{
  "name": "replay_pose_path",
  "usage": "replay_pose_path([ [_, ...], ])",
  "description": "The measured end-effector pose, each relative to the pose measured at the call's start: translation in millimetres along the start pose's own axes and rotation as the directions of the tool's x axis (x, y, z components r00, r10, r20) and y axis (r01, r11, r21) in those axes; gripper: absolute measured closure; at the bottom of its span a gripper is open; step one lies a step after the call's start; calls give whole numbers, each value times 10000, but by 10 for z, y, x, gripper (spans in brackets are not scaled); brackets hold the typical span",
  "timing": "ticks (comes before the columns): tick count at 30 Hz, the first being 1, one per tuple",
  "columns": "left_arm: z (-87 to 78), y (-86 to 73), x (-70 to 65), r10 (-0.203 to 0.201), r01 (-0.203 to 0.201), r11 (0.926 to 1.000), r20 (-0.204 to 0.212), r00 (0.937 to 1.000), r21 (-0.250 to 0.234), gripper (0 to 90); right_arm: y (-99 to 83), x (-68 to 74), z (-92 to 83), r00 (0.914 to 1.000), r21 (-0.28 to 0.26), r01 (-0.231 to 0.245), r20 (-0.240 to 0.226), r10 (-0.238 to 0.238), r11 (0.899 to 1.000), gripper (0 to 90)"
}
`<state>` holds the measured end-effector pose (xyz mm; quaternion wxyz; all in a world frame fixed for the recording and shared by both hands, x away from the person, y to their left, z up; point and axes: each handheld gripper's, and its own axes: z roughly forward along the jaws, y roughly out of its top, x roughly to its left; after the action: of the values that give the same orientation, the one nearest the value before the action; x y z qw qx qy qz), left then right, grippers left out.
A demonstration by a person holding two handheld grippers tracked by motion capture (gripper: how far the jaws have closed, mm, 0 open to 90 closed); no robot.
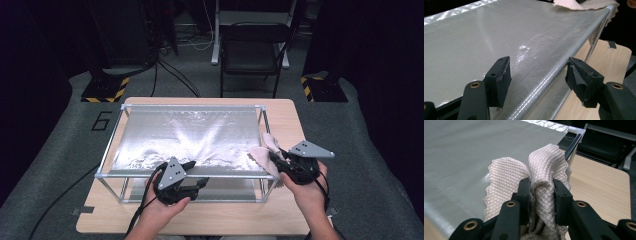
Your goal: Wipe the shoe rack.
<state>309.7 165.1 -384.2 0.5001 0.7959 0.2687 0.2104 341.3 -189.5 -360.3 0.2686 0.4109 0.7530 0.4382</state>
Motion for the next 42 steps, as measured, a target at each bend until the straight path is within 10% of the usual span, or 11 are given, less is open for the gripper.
replay_pose_path([
  [22,7,14,12,-105,104,9999,70,9999,105,364,-353,121,-555,9972,-865,-334,-690,275,9957,780],
  [42,9,17,21,-93,91,9998,124,9999,155,365,-750,192,-430,9956,-612,-798,-543,765,9949,733],
])
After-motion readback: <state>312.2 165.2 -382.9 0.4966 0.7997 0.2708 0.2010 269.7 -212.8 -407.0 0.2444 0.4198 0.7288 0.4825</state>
